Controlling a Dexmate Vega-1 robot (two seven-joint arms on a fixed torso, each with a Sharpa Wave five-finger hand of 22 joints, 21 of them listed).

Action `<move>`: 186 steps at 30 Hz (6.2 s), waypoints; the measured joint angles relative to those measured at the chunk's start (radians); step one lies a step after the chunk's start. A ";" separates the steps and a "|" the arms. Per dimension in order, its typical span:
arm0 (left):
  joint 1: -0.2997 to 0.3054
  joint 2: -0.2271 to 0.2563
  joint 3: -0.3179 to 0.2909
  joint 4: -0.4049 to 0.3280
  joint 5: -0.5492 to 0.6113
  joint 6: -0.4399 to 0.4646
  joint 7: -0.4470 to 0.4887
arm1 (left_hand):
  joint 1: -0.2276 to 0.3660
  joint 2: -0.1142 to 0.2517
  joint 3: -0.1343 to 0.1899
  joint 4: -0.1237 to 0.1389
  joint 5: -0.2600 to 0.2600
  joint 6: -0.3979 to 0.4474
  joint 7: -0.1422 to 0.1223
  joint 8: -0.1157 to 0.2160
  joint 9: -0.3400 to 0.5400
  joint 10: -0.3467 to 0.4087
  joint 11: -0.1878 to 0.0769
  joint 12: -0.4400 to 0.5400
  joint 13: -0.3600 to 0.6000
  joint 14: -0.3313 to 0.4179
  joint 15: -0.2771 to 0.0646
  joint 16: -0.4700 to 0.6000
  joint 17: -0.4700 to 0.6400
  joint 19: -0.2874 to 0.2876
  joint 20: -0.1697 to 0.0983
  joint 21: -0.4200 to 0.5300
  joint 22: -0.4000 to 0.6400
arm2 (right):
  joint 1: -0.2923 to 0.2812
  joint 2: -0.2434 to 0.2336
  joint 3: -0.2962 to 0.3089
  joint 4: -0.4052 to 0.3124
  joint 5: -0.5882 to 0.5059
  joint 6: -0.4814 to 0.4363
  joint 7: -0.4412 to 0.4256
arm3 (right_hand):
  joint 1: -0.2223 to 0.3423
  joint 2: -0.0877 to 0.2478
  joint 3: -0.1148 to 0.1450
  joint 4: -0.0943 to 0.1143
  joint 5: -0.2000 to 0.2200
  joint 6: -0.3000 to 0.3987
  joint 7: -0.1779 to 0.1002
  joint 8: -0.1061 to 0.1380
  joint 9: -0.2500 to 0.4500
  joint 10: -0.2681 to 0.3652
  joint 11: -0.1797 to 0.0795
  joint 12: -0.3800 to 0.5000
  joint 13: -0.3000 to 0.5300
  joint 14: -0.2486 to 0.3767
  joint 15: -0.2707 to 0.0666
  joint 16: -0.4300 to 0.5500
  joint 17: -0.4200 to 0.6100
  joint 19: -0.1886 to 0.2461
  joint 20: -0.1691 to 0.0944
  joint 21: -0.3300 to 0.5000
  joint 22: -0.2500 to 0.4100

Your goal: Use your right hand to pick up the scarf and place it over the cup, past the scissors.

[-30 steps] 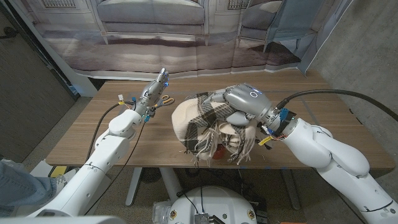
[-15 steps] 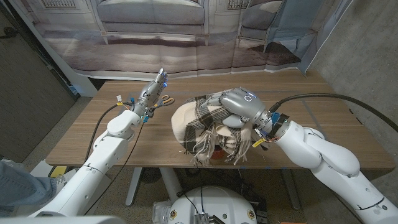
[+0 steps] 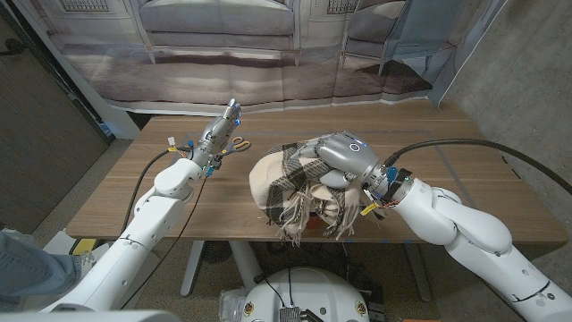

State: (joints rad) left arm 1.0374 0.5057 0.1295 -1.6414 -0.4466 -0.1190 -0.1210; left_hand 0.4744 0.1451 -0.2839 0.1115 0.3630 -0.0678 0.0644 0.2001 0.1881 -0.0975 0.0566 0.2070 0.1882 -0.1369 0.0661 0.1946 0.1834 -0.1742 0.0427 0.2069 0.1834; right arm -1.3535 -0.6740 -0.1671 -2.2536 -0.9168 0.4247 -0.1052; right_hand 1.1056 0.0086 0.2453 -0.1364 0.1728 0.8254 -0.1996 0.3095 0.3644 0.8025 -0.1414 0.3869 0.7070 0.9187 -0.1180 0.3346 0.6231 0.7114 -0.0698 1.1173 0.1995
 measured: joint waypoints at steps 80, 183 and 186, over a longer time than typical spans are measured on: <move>0.052 0.014 0.000 -0.065 0.004 0.021 0.037 | 0.005 -0.005 -0.004 0.004 -0.006 0.000 0.000 0.000 0.000 0.000 0.000 0.000 0.000 0.000 0.000 0.000 0.000 0.000 0.000 0.000 0.000 | 0.122 -0.185 -0.300 0.165 -0.044 -0.200 -0.168 | -0.041 0.041 -0.001 0.001 0.001 -0.038 -0.001 -0.044 -0.011 -0.005 -0.006 -0.068 0.001 -0.057 0.005 -0.052 -0.005 -0.064 0.007 -0.026 -0.018; 0.017 0.003 0.005 -0.023 0.001 0.023 0.003 | 0.011 0.000 -0.008 0.008 -0.006 0.006 -0.006 0.000 0.000 0.000 0.000 0.000 0.000 0.000 0.000 0.000 0.000 0.000 0.000 0.000 0.000 | 0.053 -0.351 -0.080 -0.088 0.105 -0.250 0.280 | -0.651 -0.176 -0.367 0.233 0.238 -0.831 0.112 -0.128 -0.151 -0.760 0.159 -0.200 -0.313 -0.909 0.183 -0.153 -0.372 -0.548 0.284 -0.702 -0.025; 0.017 0.003 0.005 -0.023 0.000 0.023 0.003 | 0.011 0.000 -0.008 0.008 -0.006 0.006 -0.006 0.000 0.000 0.000 0.000 0.000 0.000 0.000 0.000 0.000 0.000 0.000 0.000 0.000 0.000 | 0.049 -0.353 -0.063 -0.102 0.108 -0.250 0.303 | -0.652 -0.175 -0.375 0.233 0.238 -0.830 0.113 -0.128 -0.151 -0.760 0.159 -0.197 -0.318 -0.910 0.184 -0.153 -0.373 -0.548 0.284 -0.703 -0.025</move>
State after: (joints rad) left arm 1.0543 0.5091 0.1344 -1.6645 -0.4467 -0.0958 -0.1176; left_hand 0.4851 0.1450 -0.2924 0.1199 0.3568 -0.0623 0.0588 0.2001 0.1881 -0.0975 0.0565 0.2070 0.1883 -0.1368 0.0660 0.1946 0.1835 -0.1742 0.0427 0.2069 0.1834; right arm -1.3048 -1.0268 -0.2302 -2.3560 -0.8089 0.1748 0.1974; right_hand 0.4539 -0.1667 -0.1297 0.0969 0.4109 -0.0045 -0.0862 0.1819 0.2137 0.0422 0.0180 0.1896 0.3893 0.0082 0.0662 0.1815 0.2506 0.1631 0.2143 0.4141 0.1748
